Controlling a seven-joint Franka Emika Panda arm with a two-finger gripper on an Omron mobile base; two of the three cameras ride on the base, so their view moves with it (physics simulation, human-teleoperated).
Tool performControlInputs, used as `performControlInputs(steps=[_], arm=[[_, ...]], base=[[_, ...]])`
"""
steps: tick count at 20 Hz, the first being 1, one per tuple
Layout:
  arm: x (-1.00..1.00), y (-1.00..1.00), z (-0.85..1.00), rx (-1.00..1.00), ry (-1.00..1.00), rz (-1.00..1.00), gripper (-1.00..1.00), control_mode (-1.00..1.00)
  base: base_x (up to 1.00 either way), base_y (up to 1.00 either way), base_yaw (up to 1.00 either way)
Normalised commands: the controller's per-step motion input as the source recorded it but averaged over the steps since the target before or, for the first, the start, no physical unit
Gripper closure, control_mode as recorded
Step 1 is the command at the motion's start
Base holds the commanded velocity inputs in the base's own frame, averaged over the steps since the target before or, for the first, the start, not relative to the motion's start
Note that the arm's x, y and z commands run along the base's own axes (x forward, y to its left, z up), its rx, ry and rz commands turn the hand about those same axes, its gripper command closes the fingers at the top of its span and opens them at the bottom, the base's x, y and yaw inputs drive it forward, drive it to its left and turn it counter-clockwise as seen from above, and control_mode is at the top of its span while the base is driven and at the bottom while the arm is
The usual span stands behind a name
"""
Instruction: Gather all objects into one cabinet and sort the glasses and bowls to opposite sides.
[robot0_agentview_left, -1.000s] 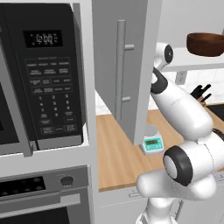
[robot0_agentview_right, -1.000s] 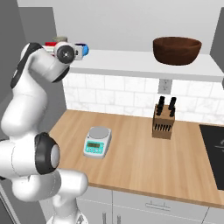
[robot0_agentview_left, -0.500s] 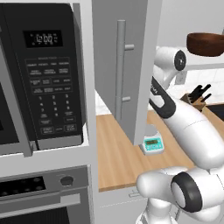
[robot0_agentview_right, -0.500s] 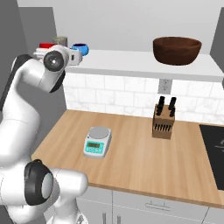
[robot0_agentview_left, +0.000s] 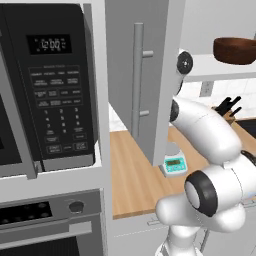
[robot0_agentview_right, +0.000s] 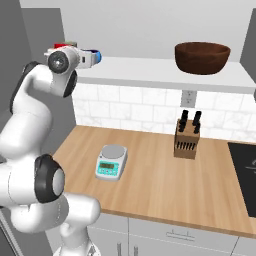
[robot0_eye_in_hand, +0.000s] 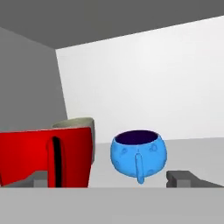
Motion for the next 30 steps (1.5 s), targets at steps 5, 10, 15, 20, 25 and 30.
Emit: performControlInputs(steps=[5, 10, 15, 20, 25, 30], arm=[[0.52, -0.10, -0.69, 0.00, -0.01, 0.05, -1.00, -1.00], [0.74, 0.00, -0.87, 0.00, 0.08, 0.41, -1.00, -1.00], [1.00, 0.03, -0.47, 0.00, 0.01, 0.61, -1.00, -1.00], [0.52, 0.00, -0.13, 0.00, -0.02, 0.53, -1.00, -1.00], [-0.85, -0.17, 0.08, -0.04, -0.20, 0.47, -1.00, -1.00], [-1.00, -0.36, 0.35, -0.10, -0.35, 0.35, -1.00, -1.00]], base=[[0.00, 0.00, 0.00], [0.00, 0.00, 0.00], [0.00, 0.00, 0.00], [0.00, 0.00, 0.00], [0.00, 0.00, 0.00], [0.00, 0.00, 0.00]])
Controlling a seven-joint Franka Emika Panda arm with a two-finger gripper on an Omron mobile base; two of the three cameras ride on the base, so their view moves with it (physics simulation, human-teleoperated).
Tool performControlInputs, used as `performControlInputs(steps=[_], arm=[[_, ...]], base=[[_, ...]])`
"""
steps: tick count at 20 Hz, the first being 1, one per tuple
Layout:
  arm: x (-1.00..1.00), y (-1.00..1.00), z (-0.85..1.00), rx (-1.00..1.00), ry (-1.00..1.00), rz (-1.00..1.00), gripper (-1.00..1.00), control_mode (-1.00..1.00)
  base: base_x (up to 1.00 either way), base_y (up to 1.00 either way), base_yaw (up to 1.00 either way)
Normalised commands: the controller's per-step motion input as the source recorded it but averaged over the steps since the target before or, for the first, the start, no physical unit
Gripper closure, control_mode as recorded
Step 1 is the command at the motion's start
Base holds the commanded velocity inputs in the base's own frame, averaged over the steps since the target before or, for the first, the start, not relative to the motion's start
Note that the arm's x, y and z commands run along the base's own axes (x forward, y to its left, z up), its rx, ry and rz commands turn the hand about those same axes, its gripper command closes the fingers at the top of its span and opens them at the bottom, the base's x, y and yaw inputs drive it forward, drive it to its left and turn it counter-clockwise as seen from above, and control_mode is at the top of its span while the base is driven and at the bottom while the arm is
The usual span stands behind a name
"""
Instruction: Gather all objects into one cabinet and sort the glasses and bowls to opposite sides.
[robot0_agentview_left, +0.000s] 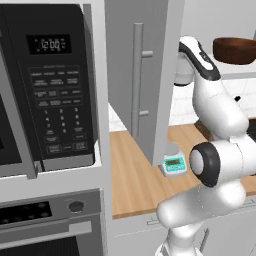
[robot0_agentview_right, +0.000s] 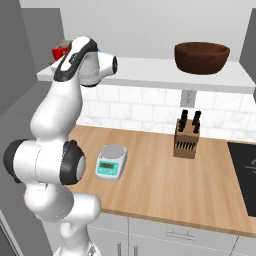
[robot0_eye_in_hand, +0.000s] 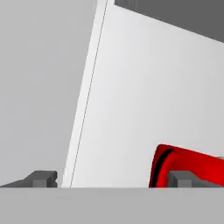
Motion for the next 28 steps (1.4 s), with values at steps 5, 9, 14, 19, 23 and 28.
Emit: performControlInputs(steps=[5, 9, 14, 19, 23, 28], arm=[[-1.00, -0.33, 0.71, -0.03, -0.21, 0.04, -1.00, -1.00], [-0.98, -0.57, 0.37, 0.00, 0.09, -0.26, -1.00, -1.00], [-0.99, -0.60, 0.04, 0.03, 0.28, -0.48, -1.00, -1.00], [-1.00, -0.69, 0.21, 0.02, 0.25, -0.35, -1.00, -1.00], [-1.00, -0.50, 0.12, 0.00, 0.26, -0.27, -1.00, -1.00], [-1.00, -0.52, 0.09, 0.00, 0.29, -0.23, -1.00, -1.00]], base=[[0.00, 0.00, 0.00], [0.00, 0.00, 0.00], [0.00, 0.00, 0.00], [0.00, 0.00, 0.00], [0.00, 0.00, 0.00], [0.00, 0.00, 0.00]])
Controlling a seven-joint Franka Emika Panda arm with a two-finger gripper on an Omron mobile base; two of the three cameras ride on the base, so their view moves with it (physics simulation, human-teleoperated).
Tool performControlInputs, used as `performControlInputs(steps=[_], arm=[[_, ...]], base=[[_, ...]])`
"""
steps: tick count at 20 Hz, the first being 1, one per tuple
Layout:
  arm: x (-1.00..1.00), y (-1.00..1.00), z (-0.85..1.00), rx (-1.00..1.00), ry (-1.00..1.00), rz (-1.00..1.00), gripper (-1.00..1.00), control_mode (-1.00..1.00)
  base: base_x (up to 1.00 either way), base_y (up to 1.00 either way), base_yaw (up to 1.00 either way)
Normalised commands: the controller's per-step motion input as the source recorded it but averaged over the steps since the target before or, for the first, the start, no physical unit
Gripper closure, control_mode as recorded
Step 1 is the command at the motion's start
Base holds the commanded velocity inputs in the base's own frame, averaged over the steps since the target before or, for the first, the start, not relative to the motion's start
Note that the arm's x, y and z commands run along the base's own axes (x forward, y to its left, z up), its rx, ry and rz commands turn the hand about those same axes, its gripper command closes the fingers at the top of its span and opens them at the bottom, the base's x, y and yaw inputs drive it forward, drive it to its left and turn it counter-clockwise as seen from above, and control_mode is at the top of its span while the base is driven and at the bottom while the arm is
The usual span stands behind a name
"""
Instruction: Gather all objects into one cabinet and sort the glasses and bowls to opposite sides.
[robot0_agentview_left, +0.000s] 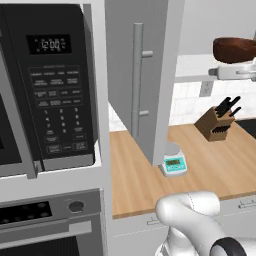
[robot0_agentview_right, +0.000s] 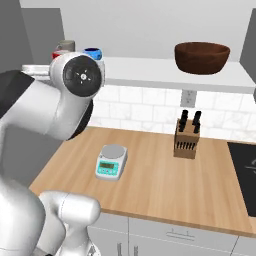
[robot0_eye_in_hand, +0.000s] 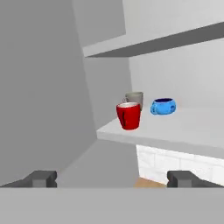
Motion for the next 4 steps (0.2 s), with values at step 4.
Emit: performControlInputs(steps=[4], arm=[[-1.00, -0.74, 0.07, 0.00, 0.26, -0.21, -1.00, -1.00]], base=[[0.00, 0.00, 0.00]])
